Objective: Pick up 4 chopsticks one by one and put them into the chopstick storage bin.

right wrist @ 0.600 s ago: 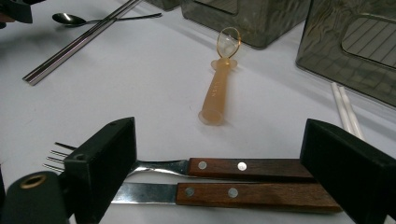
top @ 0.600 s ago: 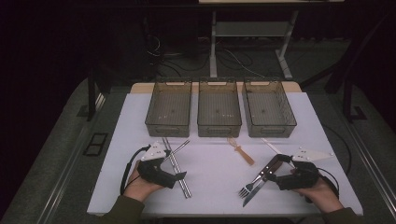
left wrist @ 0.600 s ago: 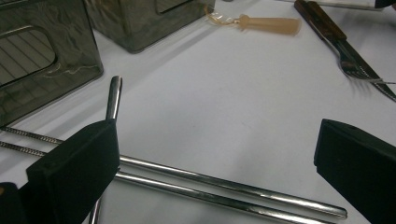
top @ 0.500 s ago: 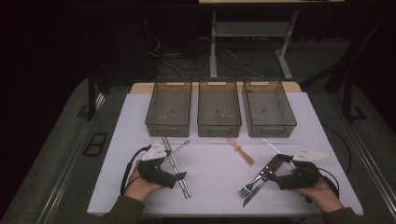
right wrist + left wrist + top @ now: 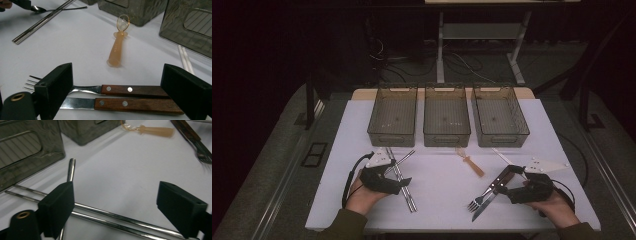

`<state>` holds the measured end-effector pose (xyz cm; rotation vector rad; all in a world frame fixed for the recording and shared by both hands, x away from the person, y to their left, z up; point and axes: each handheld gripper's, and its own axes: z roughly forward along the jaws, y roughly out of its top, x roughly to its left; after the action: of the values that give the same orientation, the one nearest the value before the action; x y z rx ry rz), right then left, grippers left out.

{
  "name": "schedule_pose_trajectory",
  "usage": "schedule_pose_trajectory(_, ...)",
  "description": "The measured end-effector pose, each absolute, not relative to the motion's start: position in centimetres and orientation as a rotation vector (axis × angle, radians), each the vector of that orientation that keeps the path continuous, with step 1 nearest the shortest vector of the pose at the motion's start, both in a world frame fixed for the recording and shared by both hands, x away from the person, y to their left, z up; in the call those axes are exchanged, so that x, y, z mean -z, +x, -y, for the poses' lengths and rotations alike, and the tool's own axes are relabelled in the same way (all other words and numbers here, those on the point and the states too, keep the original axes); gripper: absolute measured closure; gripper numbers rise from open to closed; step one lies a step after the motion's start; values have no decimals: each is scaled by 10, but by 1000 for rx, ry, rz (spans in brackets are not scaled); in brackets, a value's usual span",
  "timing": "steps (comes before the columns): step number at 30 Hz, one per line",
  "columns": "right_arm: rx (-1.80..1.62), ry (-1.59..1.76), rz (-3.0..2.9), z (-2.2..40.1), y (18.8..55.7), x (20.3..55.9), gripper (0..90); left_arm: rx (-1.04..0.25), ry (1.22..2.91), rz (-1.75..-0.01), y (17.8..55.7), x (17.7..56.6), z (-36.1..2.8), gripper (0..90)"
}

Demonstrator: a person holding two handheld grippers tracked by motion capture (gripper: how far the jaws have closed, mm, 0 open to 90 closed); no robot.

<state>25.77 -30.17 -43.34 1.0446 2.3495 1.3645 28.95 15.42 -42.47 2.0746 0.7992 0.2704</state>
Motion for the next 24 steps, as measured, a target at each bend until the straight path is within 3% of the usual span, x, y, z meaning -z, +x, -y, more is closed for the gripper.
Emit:
schedule_pose_trajectory(3, -1356, 1053, -2347, 302, 257, 434, 107, -268, 2072, -807, 291, 424, -154, 226)
schedule_pose_trajectory(9, -1359, 1058, -2341, 304, 257, 434, 107, -245, 2114, -783, 292, 425, -147, 513)
schedule_pose_trajectory(15, -1358, 1055, -2343, 304, 257, 434, 107, -174, 2183, -741, 292, 431, -139, 722)
schedule_pose_trajectory(21, -1359, 1055, -2342, 304, 257, 434, 107, -130, 2249, -710, 292, 435, -134, 866)
schedule_pose_trajectory(24, -1354, 1055, -2346, 304, 257, 434, 107, -107, 2257, -702, 291, 436, -133, 889)
